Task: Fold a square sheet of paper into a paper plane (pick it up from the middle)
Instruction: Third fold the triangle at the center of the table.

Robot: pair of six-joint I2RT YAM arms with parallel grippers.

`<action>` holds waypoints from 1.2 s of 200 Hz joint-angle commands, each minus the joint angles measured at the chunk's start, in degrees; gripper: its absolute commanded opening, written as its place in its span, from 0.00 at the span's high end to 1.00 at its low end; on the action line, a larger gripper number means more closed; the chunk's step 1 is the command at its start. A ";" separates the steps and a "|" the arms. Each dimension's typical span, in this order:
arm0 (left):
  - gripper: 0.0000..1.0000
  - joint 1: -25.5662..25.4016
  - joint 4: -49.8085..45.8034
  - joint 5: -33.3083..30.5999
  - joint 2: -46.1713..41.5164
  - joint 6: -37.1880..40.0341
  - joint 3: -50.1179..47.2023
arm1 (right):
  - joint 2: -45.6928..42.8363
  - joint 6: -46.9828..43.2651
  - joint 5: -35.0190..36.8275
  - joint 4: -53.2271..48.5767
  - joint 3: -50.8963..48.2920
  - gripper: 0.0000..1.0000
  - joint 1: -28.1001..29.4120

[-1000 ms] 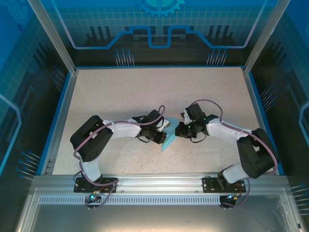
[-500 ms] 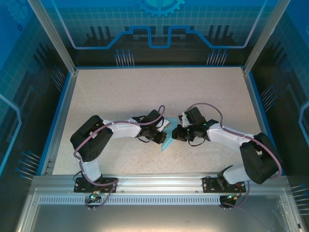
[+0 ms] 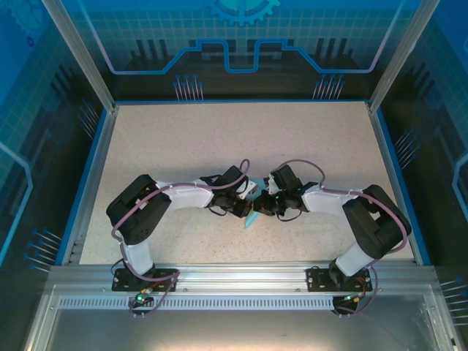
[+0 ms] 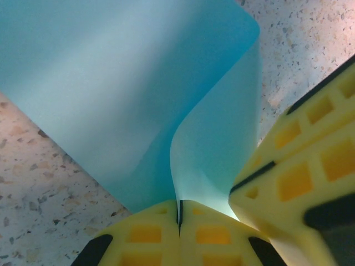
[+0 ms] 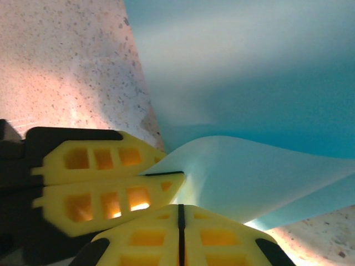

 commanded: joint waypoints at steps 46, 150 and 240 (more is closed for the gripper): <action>0.98 0.34 -0.44 0.49 2.10 2.52 0.40 | 5.61 -0.82 -0.99 7.44 -3.13 0.89 -0.63; 0.98 0.36 -1.24 0.86 1.86 2.78 0.82 | -0.79 -2.41 -3.49 8.52 -4.36 0.87 -6.55; 0.98 0.33 -2.14 1.17 2.12 3.10 1.23 | 1.41 -3.28 -1.59 6.13 -4.12 0.88 -7.92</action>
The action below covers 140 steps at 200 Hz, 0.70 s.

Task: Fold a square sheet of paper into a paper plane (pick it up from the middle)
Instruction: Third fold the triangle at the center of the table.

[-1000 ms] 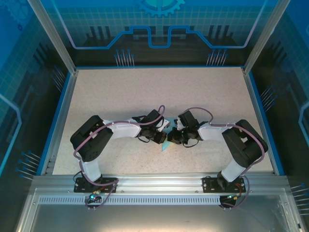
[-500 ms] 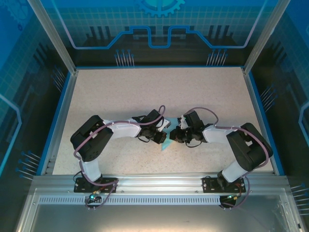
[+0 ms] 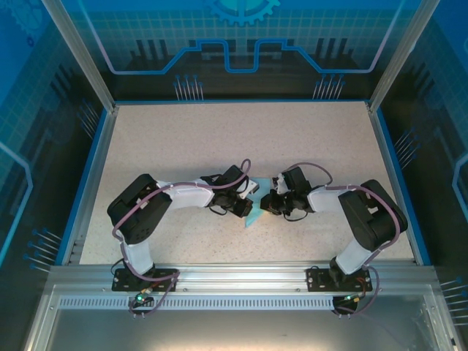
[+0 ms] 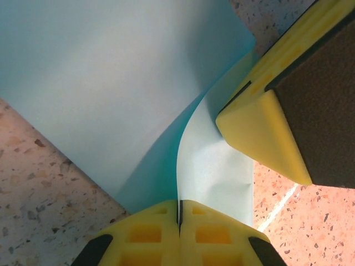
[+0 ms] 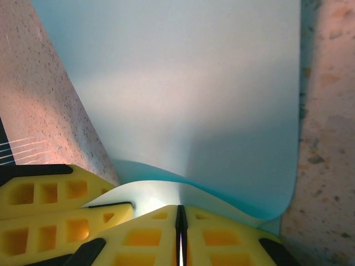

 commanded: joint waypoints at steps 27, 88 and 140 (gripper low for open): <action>0.98 0.33 -2.20 0.80 1.52 1.58 0.77 | -4.71 -1.62 0.64 -4.02 2.97 0.87 -1.80; 0.98 0.29 -2.02 0.81 1.42 1.34 0.78 | 1.79 -0.98 1.59 -1.41 2.29 0.89 -3.77; 0.98 0.32 -2.43 0.89 1.42 1.72 0.65 | 2.56 -2.18 0.98 0.15 0.48 0.88 -6.22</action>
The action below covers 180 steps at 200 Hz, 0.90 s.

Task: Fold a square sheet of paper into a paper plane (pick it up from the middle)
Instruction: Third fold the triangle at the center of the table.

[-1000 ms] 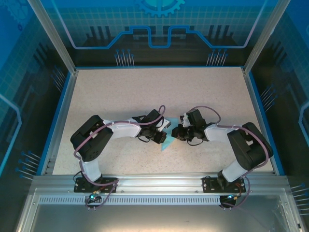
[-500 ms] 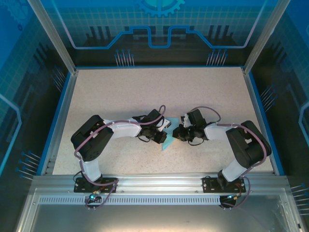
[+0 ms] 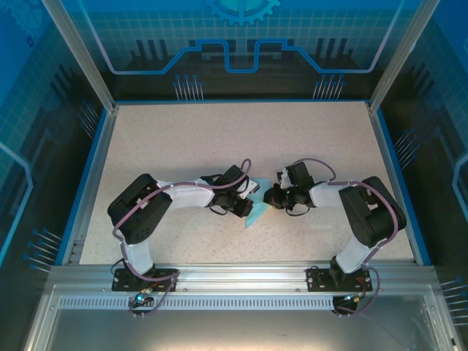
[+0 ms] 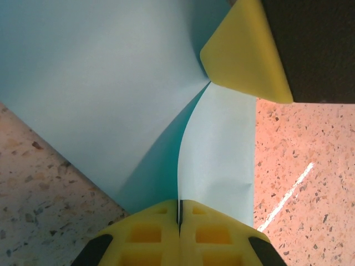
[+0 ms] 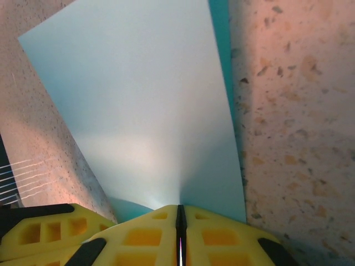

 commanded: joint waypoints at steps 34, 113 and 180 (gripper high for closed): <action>0.98 0.33 -2.52 0.93 1.14 1.55 0.30 | -4.76 -1.51 -2.31 -1.61 -0.37 0.88 -2.60; 0.98 0.32 -2.48 1.11 1.05 1.44 0.58 | 1.29 -1.24 -0.40 1.33 -2.77 0.88 -3.12; 0.98 0.29 -2.84 1.20 0.87 1.36 0.93 | -13.28 -1.05 1.94 -4.55 -4.89 0.87 0.07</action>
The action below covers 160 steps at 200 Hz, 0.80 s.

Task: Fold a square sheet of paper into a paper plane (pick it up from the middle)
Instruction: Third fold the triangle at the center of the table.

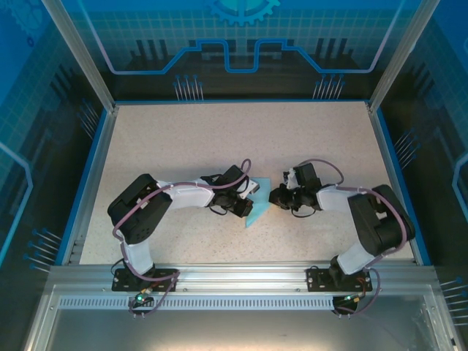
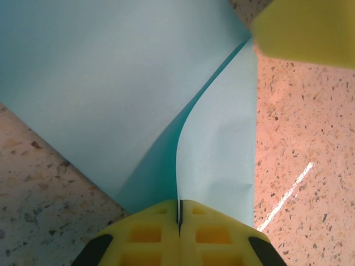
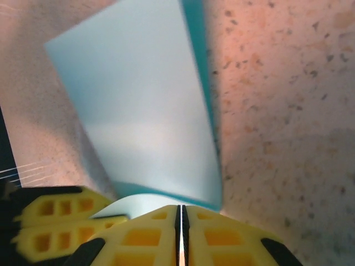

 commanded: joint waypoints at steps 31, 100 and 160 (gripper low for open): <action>0.98 0.33 -3.09 1.07 1.16 1.66 1.41 | -8.72 5.29 4.80 0.18 -4.95 0.88 7.84; 0.98 0.33 -3.08 1.39 1.45 1.78 1.52 | -5.21 11.59 7.75 9.56 -6.80 0.90 15.24; 0.98 0.33 -3.10 1.68 1.56 1.85 1.81 | -1.18 12.68 7.80 12.95 -6.33 0.91 16.55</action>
